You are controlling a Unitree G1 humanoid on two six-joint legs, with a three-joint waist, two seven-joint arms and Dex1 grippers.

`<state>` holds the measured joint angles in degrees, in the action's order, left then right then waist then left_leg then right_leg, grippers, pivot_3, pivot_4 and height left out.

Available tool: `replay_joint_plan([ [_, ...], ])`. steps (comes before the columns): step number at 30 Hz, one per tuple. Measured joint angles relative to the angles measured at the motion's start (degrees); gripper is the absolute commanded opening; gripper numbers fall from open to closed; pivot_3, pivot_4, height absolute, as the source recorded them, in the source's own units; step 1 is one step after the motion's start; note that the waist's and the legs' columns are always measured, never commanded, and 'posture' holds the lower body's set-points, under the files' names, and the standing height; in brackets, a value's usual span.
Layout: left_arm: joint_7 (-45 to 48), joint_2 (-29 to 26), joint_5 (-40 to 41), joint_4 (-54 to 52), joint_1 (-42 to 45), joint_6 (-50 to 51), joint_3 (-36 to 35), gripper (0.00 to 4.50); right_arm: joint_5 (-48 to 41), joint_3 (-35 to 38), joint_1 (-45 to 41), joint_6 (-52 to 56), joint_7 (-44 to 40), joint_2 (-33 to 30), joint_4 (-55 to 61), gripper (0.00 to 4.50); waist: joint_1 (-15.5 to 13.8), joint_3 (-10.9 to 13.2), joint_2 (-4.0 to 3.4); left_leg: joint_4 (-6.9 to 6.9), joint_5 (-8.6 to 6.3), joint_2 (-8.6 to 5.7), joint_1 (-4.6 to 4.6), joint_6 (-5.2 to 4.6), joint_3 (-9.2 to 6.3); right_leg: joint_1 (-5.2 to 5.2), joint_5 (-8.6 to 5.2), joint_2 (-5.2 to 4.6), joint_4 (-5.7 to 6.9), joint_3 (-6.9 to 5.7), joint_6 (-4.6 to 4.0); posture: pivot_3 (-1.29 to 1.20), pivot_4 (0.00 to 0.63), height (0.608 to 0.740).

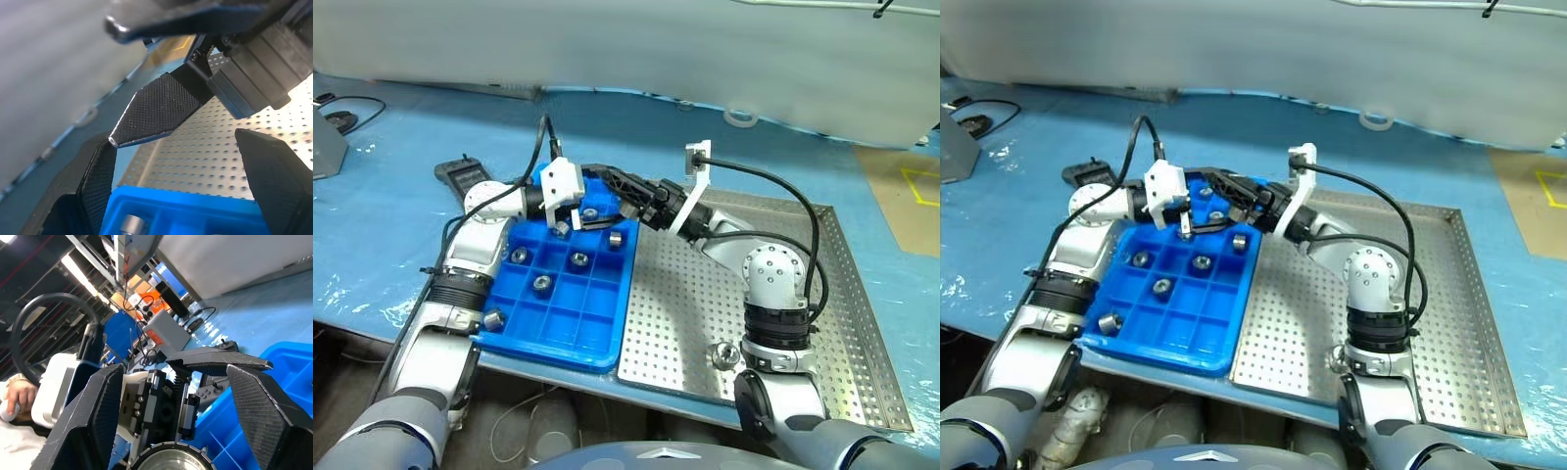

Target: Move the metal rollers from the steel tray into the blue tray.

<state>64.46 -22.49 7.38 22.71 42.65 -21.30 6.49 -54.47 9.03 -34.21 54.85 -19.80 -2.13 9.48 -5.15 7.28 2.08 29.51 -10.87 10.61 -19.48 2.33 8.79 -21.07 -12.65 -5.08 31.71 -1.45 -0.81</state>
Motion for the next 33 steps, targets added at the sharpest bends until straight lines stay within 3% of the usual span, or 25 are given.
replay_joint_plan([
  [10,-1.5,-1.8,-1.2,3.7,1.8,-8.8,-1.2,3.98,-3.9,1.0,-2.3,-0.6,1.5,1.3,-2.2,3.54,0.6,0.0,0.0,0.0,0.0,-0.01,-0.08,0.0,0.0,-0.07,0.0,0.01,0.03,-0.01,0.0,-0.02,0.15,0.74],
  [23,-2.4,-5.8,-1.3,7.2,1.0,-7.6,-1.2,3.98,-4.4,4.3,-3.9,-1.6,1.9,-3.8,-6.9,3.54,1.1,0.0,0.0,0.0,-0.01,-0.02,-0.16,0.0,0.0,-0.13,0.01,0.02,0.02,-0.02,0.0,-0.01,0.15,0.74],
  [33,-6.7,-0.9,-2.7,6.2,2.6,-12.8,0.1,3.98,-6.9,3.2,-3.9,0.1,2.2,-2.9,-6.2,3.54,0.7,0.0,0.01,0.15,-0.02,0.0,-0.25,-0.03,0.0,-0.12,-0.04,-0.02,0.04,-0.03,-0.12,0.0,0.15,0.74],
])
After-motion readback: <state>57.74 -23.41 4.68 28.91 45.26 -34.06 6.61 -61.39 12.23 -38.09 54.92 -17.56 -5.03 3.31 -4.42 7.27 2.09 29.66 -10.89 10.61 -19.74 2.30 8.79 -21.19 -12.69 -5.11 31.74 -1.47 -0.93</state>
